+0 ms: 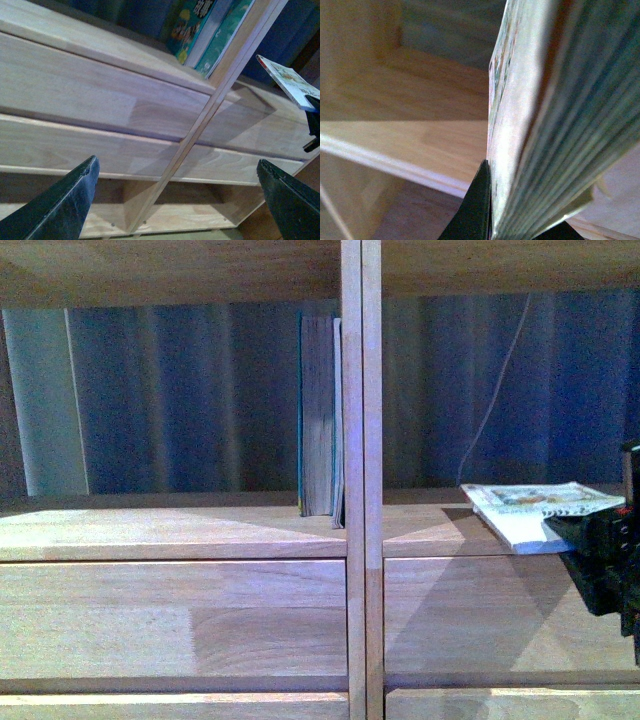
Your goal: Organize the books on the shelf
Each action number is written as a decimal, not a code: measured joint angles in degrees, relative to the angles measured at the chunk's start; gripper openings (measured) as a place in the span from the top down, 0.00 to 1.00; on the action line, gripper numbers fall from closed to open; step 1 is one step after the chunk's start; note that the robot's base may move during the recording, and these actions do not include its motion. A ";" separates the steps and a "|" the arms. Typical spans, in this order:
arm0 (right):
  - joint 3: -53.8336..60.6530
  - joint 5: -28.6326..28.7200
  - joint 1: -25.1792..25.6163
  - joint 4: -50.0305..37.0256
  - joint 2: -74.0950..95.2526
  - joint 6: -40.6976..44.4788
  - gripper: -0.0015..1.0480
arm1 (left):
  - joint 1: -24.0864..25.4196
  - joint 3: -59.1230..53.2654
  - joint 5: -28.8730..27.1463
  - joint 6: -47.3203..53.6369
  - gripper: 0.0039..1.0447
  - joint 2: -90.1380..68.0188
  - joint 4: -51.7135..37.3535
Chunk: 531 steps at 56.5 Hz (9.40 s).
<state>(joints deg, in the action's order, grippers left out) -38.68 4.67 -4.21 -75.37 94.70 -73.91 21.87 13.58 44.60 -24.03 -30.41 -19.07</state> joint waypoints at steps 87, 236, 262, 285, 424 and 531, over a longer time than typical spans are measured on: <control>7.63 4.42 -6.12 -4.31 -3.45 5.55 0.93 | -32.59 32.54 -4.28 -36.83 0.07 -50.07 -24.35; 8.46 25.05 -12.15 -4.15 -17.22 1.60 0.93 | -41.18 41.00 -6.73 -26.47 0.46 -50.42 -18.21; 9.07 25.38 -13.14 -4.20 -17.40 1.49 0.65 | -42.05 40.98 -8.44 -26.84 0.94 -49.46 -22.47; 9.05 23.67 -3.72 3.82 -24.65 13.49 0.07 | -31.43 37.81 -20.61 -8.37 0.94 -41.46 -19.52; -0.98 4.33 2.47 29.62 -22.14 83.23 0.07 | -35.21 48.70 -38.38 29.75 0.07 -61.24 -22.80; 36.20 -4.63 4.13 48.17 -64.50 74.53 0.97 | -22.12 -10.60 -44.61 23.50 0.98 15.37 6.86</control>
<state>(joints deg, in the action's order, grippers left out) -2.48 0.03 -0.08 -27.20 30.20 0.62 -0.25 2.98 -0.01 -0.54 -15.05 -12.21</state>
